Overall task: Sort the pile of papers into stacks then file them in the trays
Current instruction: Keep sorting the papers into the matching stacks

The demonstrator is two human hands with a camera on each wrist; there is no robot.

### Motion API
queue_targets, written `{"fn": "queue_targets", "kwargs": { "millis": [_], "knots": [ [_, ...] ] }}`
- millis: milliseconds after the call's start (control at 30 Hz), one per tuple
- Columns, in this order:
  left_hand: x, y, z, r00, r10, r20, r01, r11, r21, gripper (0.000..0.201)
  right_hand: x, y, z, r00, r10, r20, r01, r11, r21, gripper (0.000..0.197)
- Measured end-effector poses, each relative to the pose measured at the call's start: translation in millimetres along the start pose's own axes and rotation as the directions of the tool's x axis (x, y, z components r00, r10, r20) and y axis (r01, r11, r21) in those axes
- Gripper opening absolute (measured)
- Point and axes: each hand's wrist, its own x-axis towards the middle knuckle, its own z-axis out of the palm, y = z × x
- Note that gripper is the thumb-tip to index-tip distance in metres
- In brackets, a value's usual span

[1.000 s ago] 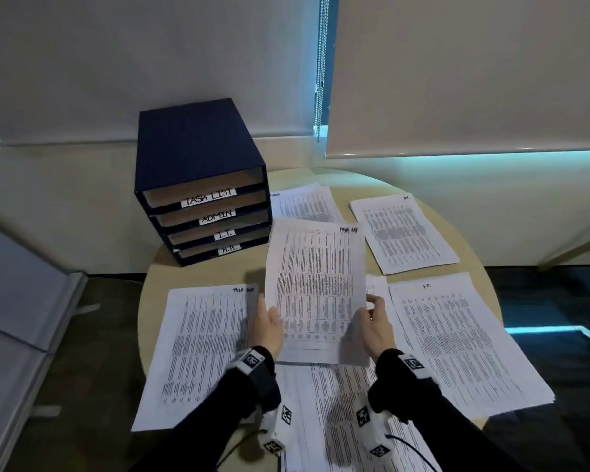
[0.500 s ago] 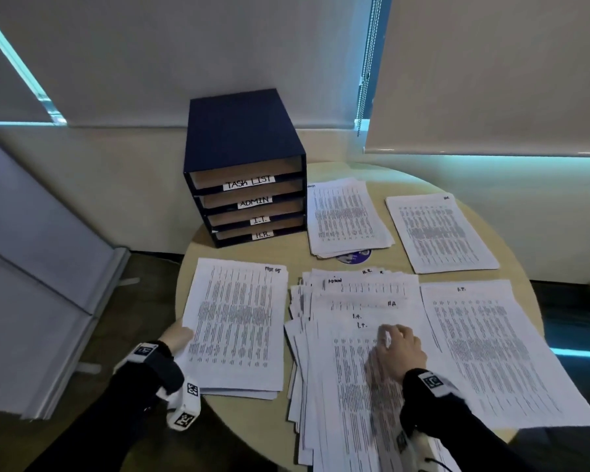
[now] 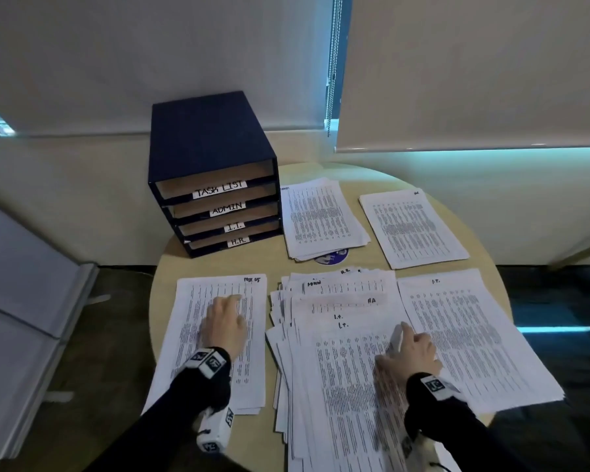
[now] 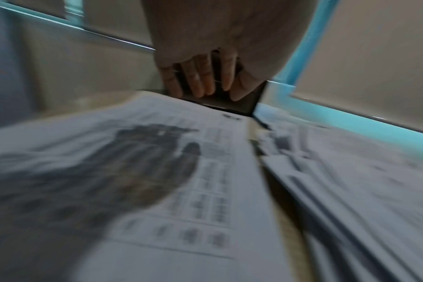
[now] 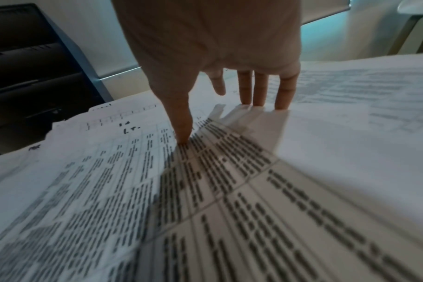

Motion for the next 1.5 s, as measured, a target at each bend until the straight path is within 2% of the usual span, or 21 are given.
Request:
{"fn": "queue_targets", "kwargs": {
  "millis": [33,100,167,233,300,333,500,633,733,833,933,1000,1067,1133,1167,1233,1267,1300,1400,1433,1500],
  "knots": [
    [-4,22,8,0.989,0.143,0.039,-0.142,0.989,-0.04,0.036,1,0,-2,1.0,-0.004,-0.006,0.004,1.0,-0.025,0.094],
    [-9,57,28,0.922,0.339,0.187,-0.327,0.94,-0.093,0.03,3,-1,-5,1.0,-0.006,-0.02,0.005,0.999,-0.049,0.098],
    [-10,79,47,0.844,0.417,0.338,-0.425,0.904,-0.054,0.038,4,-2,-8,0.999,-0.007,-0.044,0.007,1.0,0.003,0.092],
    [-7,87,60,0.814,0.4,0.421,-0.462,0.886,0.052,0.049,4,-3,-12,0.996,-0.006,-0.094,0.019,0.99,0.138,0.064],
    [-2,89,66,0.826,0.364,0.43,-0.454,0.882,0.124,0.051,4,-2,-16,0.991,0.002,-0.136,0.034,0.964,0.263,0.037],
    [1,89,67,0.832,0.352,0.429,-0.442,0.888,0.129,0.05,4,0,-18,0.99,-0.001,-0.139,0.041,0.957,0.287,0.032],
    [5,92,65,0.827,0.311,0.468,-0.423,0.893,0.154,0.043,4,12,-13,0.996,-0.024,-0.091,0.046,0.967,0.25,0.028],
    [5,94,62,0.836,0.336,0.434,-0.421,0.9,0.114,0.031,2,15,-10,0.999,-0.015,-0.043,0.023,0.979,0.202,0.028],
    [3,97,54,0.847,0.374,0.379,-0.402,0.916,-0.005,0.012,4,17,-10,0.999,-0.011,-0.036,0.018,0.981,0.196,0.036],
    [5,98,46,0.853,0.406,0.329,-0.414,0.909,-0.049,0.01,10,19,-10,0.997,-0.012,-0.074,0.029,0.972,0.235,0.04],
    [10,98,38,0.819,0.449,0.359,-0.49,0.871,0.029,0.022,14,16,-13,0.994,-0.044,-0.105,0.069,0.966,0.248,0.042],
    [9,100,33,0.786,0.501,0.363,-0.567,0.818,0.098,0.03,19,15,-12,0.993,-0.068,-0.092,0.09,0.963,0.252,0.058],
    [5,99,30,0.75,0.568,0.339,-0.619,0.783,0.059,0.029,23,14,-13,0.992,-0.086,-0.087,0.108,0.949,0.297,0.078],
    [2,96,31,0.753,0.563,0.342,-0.567,0.818,-0.096,0.026,28,15,-13,0.993,-0.083,-0.078,0.107,0.921,0.375,0.084],
    [1,94,32,0.751,0.551,0.364,-0.517,0.834,-0.194,0.024,31,16,-13,0.995,-0.079,-0.063,0.098,0.905,0.414,0.08],
    [3,90,37,0.73,0.531,0.431,-0.423,0.845,-0.326,0.022,36,18,-12,0.995,-0.089,-0.04,0.097,0.873,0.478,0.05],
    [4,88,39,0.727,0.507,0.463,-0.383,0.859,-0.339,0.021,37,19,-13,0.994,-0.095,-0.051,0.108,0.848,0.52,0.028],
    [5,88,42,0.734,0.476,0.484,-0.351,0.876,-0.33,0.023,38,19,-13,0.992,-0.111,-0.067,0.13,0.815,0.565,0.013],
    [8,96,46,0.788,0.342,0.511,-0.232,0.935,-0.269,0.042,32,23,-13,0.981,-0.188,-0.044,0.172,0.743,0.647,0.011],
    [9,99,47,0.811,0.303,0.5,-0.204,0.948,-0.243,0.044,31,24,-13,0.976,-0.212,-0.039,0.185,0.731,0.657,0.011],
    [12,102,50,0.847,0.268,0.459,-0.207,0.962,-0.179,0.033,26,24,-18,0.965,-0.26,-0.037,0.219,0.719,0.66,0.013]
  ]
}}
